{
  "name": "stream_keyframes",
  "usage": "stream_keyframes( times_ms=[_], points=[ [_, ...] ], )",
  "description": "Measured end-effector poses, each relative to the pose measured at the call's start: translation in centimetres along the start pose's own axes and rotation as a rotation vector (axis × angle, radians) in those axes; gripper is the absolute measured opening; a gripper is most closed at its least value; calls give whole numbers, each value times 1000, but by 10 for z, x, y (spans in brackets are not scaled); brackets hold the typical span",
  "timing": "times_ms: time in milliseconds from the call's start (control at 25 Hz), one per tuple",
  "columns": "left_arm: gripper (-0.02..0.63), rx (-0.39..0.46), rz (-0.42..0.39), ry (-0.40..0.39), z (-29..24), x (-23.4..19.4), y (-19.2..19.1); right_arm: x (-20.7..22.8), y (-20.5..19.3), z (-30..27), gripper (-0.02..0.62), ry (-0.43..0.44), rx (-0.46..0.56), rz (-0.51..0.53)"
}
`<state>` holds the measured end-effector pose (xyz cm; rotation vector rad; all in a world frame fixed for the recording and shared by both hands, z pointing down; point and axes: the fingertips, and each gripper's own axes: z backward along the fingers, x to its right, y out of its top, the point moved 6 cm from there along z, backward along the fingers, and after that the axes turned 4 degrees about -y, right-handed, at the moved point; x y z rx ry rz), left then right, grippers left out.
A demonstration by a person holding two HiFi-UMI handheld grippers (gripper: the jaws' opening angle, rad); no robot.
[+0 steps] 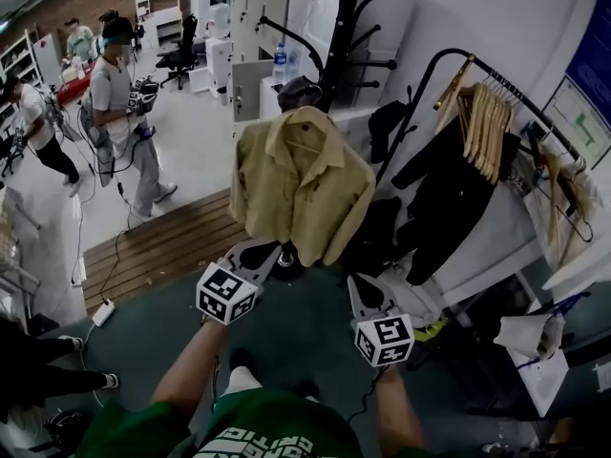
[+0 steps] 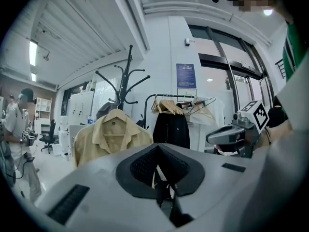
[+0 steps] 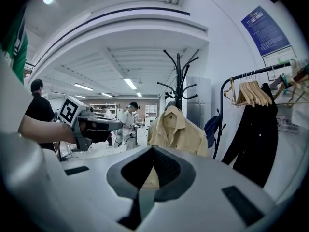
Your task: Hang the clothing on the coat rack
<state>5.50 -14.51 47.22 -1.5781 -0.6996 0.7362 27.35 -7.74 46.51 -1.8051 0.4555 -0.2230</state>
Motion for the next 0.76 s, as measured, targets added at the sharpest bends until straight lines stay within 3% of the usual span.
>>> stream_keyframes(
  times_ms=[760],
  points=[
    [5, -31, -14, -42, -8, 15, -5, 7, 2, -3, 8, 28, 16, -11]
  ],
)
